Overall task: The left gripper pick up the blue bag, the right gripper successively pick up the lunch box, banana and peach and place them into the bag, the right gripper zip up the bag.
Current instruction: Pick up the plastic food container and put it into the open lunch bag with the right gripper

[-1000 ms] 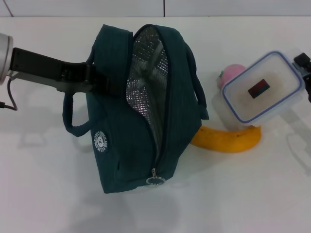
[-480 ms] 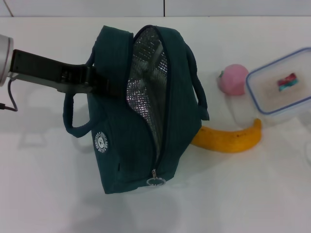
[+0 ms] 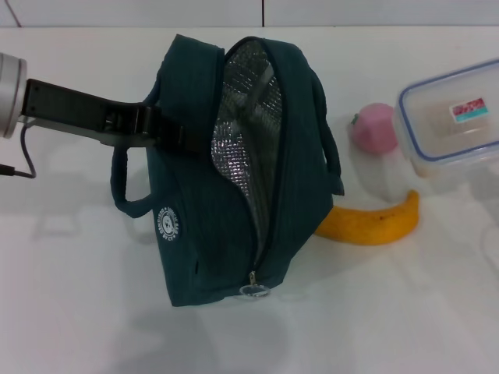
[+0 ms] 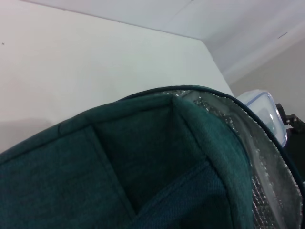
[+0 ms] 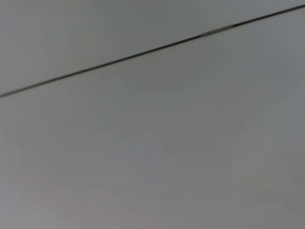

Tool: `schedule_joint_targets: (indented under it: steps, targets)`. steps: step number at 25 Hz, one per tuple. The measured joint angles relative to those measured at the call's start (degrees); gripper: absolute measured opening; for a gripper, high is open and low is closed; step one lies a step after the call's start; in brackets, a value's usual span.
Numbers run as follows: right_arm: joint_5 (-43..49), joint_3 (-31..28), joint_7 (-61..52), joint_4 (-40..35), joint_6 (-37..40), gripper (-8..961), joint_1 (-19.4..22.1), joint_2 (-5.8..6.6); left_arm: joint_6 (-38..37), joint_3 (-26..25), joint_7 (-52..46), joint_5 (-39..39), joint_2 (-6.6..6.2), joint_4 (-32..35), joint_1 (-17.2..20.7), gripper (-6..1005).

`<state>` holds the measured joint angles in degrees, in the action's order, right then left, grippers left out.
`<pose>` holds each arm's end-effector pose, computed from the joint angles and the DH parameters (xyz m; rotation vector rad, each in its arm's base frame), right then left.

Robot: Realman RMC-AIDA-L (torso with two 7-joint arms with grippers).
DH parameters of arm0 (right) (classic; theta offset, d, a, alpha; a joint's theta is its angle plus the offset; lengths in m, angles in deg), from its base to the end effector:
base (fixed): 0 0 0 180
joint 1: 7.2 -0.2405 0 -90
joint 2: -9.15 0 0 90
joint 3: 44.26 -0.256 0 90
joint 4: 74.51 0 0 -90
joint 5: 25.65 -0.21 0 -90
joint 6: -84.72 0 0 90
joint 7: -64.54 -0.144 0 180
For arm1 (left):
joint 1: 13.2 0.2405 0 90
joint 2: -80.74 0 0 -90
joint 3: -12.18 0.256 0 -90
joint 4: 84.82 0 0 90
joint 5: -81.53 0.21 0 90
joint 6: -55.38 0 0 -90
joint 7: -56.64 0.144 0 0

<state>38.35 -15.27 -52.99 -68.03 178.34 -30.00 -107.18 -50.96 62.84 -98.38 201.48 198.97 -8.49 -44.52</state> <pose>0.3197 0.2779 0.0104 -1.0226 1.9653 2.1317 -0.1748 0.3295 0.0700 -2.6187 -1.6159 -0.3658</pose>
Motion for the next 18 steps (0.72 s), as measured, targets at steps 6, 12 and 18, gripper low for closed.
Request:
schedule_joint_targets:
  steps: [6, 12, 18]
  targets:
    - [0.08, -2.17, -1.25, 2.85, 3.54, 165, -2.59, 0.01, 0.07, 0.27, 0.82, -0.61, 0.15, 0.18, 0.39, 35]
    - [0.13, -3.5, -2.42, 4.91, 6.0, 172, -6.53, 0.03, 0.24, 0.32, 1.33, -0.6, 0.15, -0.03, 0.11, 35]
    - [0.16, -3.85, -3.18, 6.01, 8.03, 179, -11.12, 0.05, 0.34, 0.63, 1.56, -0.07, 0.24, -0.03, -0.44, 35]
